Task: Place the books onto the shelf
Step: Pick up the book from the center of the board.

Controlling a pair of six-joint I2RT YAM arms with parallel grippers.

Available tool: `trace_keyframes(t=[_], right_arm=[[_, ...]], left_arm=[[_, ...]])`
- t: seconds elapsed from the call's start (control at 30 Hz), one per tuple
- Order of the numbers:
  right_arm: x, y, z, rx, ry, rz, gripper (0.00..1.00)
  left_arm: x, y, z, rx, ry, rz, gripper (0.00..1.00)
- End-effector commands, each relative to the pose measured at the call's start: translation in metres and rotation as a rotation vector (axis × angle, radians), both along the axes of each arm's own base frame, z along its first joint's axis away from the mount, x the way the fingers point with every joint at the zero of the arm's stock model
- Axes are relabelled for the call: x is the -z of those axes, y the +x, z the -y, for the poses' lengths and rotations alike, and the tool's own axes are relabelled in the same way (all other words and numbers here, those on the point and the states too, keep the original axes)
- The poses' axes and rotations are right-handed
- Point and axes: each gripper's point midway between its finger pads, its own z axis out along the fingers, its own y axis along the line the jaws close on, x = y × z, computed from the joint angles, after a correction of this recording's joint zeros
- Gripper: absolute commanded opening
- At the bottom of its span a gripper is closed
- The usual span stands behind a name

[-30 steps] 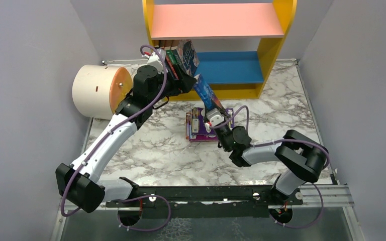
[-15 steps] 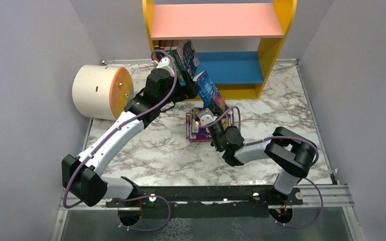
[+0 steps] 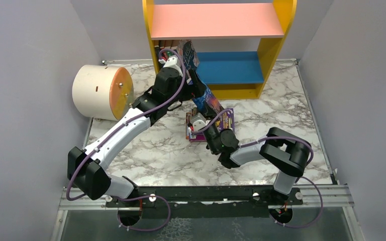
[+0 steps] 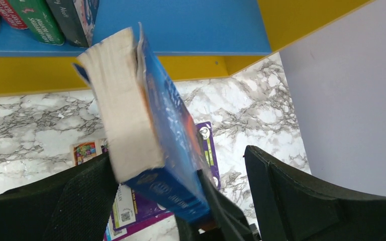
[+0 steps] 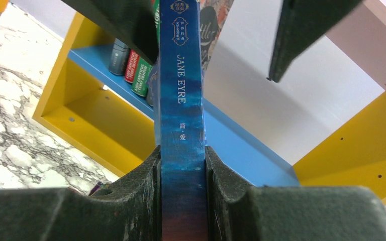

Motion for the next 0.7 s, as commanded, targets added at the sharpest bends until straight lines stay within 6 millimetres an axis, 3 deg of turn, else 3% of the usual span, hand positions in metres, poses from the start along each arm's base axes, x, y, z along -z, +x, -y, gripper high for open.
trace_keyframes(t=[0.0, 0.2, 0.57, 0.67], right_arm=[[-0.0933, -0.0273, 0.0082, -0.056, 0.291, 0.254, 0.01], [-0.0945, -0.0325, 0.0035, -0.076, 0.285, 0.261, 0.01], [-0.0967, -0.0342, 0.0038, -0.074, 0.28, 0.268, 0.01], [-0.0993, -0.0328, 0.0063, -0.062, 0.298, 0.263, 0.01]], left_arm=[[-0.0183, 0.0093, 0.0048, -0.034, -0.028, 0.045, 0.81], [-0.0121, 0.0095, 0.0063, -0.04, -0.029, 0.038, 0.67], [-0.0191, 0.0083, 0.0116, -0.016, -0.059, 0.063, 0.0], [-0.0214, 0.0084, 0.0147, -0.005, -0.067, 0.063, 0.0]])
